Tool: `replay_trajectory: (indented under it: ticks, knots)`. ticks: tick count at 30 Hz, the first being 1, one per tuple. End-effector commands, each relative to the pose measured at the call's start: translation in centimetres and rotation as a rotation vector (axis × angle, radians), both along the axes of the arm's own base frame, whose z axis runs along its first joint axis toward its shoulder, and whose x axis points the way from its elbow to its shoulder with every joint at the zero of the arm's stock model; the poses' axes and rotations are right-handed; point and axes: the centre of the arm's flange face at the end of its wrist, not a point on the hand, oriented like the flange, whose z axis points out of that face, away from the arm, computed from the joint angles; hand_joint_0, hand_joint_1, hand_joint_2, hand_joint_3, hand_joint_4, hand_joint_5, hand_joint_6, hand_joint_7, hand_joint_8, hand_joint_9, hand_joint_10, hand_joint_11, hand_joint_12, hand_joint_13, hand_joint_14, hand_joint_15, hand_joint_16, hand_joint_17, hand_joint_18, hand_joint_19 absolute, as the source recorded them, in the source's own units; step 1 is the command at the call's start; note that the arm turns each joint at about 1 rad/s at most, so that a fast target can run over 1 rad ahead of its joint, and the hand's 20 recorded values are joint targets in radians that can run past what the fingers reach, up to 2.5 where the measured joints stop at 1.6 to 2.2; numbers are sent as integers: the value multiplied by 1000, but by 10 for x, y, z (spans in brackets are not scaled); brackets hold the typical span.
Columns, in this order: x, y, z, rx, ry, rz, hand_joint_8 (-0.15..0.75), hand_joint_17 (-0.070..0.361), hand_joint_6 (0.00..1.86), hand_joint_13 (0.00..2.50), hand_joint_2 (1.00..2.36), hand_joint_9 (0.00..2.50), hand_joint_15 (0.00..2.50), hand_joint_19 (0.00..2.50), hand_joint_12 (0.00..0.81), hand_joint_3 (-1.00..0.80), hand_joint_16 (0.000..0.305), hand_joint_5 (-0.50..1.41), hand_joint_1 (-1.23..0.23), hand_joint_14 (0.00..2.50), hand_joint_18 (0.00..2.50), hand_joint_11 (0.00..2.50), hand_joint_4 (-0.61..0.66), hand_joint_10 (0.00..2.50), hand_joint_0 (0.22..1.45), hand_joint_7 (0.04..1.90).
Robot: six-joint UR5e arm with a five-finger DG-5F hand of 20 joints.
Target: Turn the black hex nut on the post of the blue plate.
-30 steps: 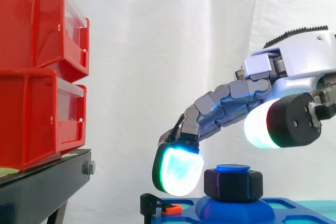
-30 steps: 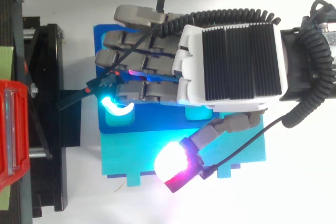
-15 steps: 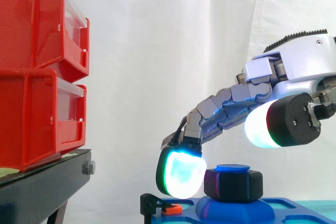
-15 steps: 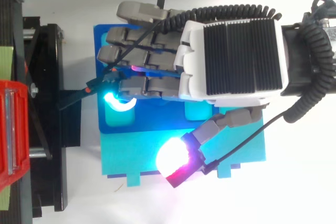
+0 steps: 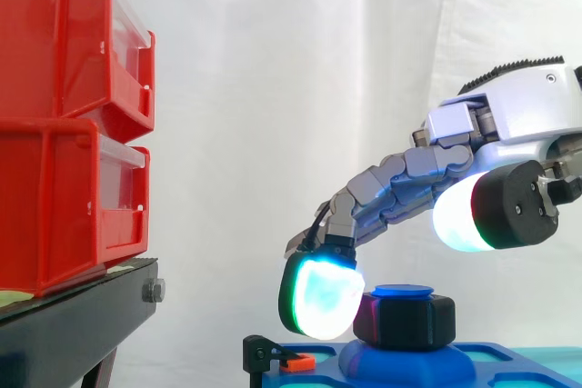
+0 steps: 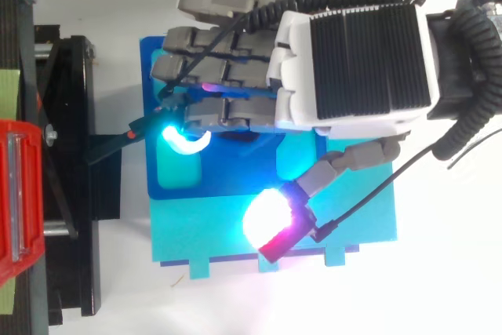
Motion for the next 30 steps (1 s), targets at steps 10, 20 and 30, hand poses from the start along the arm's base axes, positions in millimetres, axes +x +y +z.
replay_trajectory:
  ticks: [10,20,30]
  knots:
    - [-3,-18,2,10,-15,25,270,152,502,9,1000,207,9,51,410,-500,67,-200,-221,0,0,0,226,0,392,791]
    - [-6,-31,2,14,-16,41,270,151,502,9,1000,204,5,56,410,-500,67,-200,-221,0,0,0,226,0,392,789]
    - [-9,-44,2,18,-17,52,269,151,502,7,1000,205,4,50,410,-500,67,-199,-225,0,0,0,226,0,393,792]
